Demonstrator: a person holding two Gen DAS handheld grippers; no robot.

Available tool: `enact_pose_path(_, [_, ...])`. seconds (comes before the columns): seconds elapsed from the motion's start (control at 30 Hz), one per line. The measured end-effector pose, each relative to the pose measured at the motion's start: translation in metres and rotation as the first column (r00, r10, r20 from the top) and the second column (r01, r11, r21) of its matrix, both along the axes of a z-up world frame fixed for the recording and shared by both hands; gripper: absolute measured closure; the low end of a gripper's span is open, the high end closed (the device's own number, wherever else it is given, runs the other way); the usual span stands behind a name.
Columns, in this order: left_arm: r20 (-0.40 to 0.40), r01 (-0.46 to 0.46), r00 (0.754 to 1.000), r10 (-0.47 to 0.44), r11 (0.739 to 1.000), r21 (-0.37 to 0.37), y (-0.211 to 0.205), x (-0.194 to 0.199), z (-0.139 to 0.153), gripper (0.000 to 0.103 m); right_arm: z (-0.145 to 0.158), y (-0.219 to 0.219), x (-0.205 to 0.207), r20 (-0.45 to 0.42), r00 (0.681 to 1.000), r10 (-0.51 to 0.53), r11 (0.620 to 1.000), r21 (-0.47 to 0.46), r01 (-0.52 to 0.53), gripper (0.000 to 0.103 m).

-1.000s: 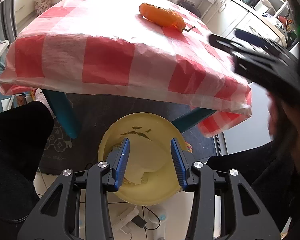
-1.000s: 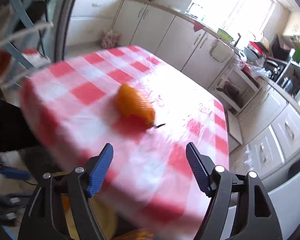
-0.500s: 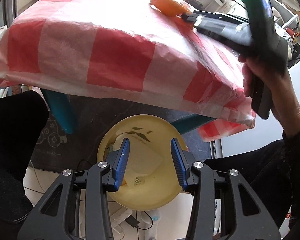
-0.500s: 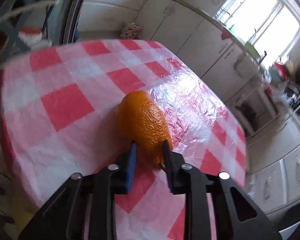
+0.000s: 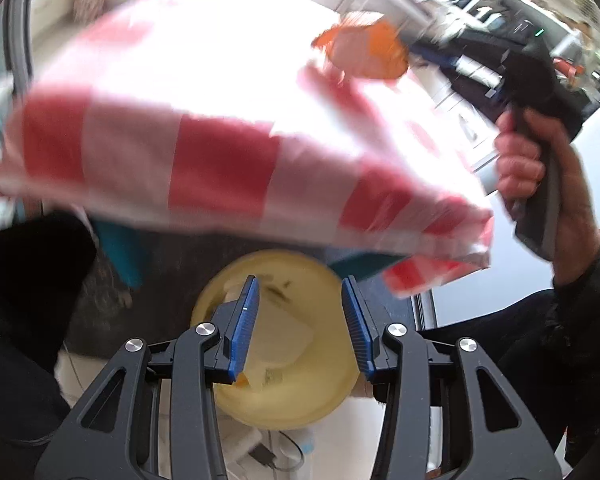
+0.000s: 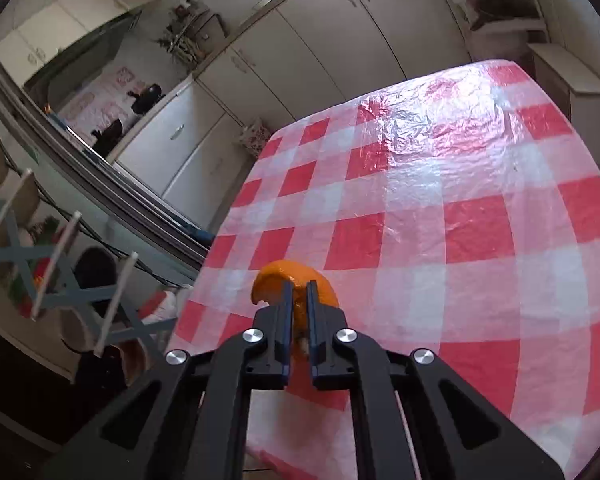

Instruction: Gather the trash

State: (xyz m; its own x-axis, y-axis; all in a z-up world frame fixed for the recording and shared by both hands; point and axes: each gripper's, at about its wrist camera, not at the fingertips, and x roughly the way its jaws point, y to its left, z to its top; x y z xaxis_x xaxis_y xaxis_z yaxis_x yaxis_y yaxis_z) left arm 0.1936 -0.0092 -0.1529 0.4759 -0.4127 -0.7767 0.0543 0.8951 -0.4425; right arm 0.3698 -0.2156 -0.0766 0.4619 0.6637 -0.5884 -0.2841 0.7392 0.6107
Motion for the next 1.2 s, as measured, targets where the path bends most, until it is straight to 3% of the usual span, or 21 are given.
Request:
enact_pose_path(0.1, [0.083,0.029,0.996,-0.029,1.0,0.001,-0.009,0.008,0.03,0.052,-0.001,-0.012,-0.005,-0.041,0.999,-0.02,0.998,0.065,0.023,0.097])
enact_pose_path(0.23, [0.112,0.052,0.992,-0.049,0.998,-0.019,-0.031,0.051,0.047,0.05,-0.011,-0.013,-0.007,-0.073,0.997,-0.021,1.0,-0.004,0.021,0.097])
enact_pose_path(0.37, [0.105,0.005,0.994,0.0,0.999,-0.048,-0.035,0.099,0.05,0.05,-0.014,-0.018,-0.007,-0.083,0.996,-0.025,1.0,0.003,0.025,0.098])
enact_pose_path(0.63, [0.082,-0.049,0.996,0.045,0.997,0.053,-0.054,0.181,0.044,0.05,-0.023,-0.028,-0.002,-0.117,0.992,-0.036,0.999,0.003,0.037,0.096])
enact_pose_path(0.7, [0.11,-0.034,0.994,0.025,0.996,0.085,-0.061,0.186,0.048,0.05,-0.017,-0.039,-0.003,-0.091,0.992,-0.092,0.996,-0.028,0.089,0.076])
enact_pose_path(0.73, [0.123,-0.026,0.992,0.012,0.993,0.114,-0.066,0.188,0.049,0.049,-0.016,-0.046,-0.003,-0.079,0.989,-0.124,0.992,-0.043,0.121,0.061])
enact_pose_path(0.77, [0.13,-0.018,0.992,0.0,0.991,0.134,-0.068,0.189,0.048,0.049,-0.017,-0.049,-0.002,-0.079,0.987,-0.142,0.989,-0.055,0.138,0.056])
enact_pose_path(0.9, [0.19,0.041,0.978,-0.09,0.968,0.248,-0.096,0.19,0.053,0.049,-0.031,-0.059,0.005,-0.136,0.974,-0.182,0.982,-0.066,0.175,0.056])
enact_pose_path(0.97, [0.219,0.086,0.962,-0.166,0.94,0.331,-0.115,0.189,0.055,0.049,-0.033,-0.061,0.008,-0.155,0.97,-0.186,0.982,-0.045,0.181,0.055])
enact_pose_path(1.07, [0.212,0.132,0.95,-0.229,0.91,0.393,-0.13,0.192,0.05,0.05,-0.03,-0.064,0.008,-0.151,0.969,-0.194,0.981,-0.041,0.19,0.052])
enact_pose_path(1.2, [0.151,0.188,0.953,-0.261,0.905,0.382,-0.13,0.2,0.04,0.077,-0.028,-0.068,0.008,-0.158,0.967,-0.199,0.98,-0.027,0.197,0.051])
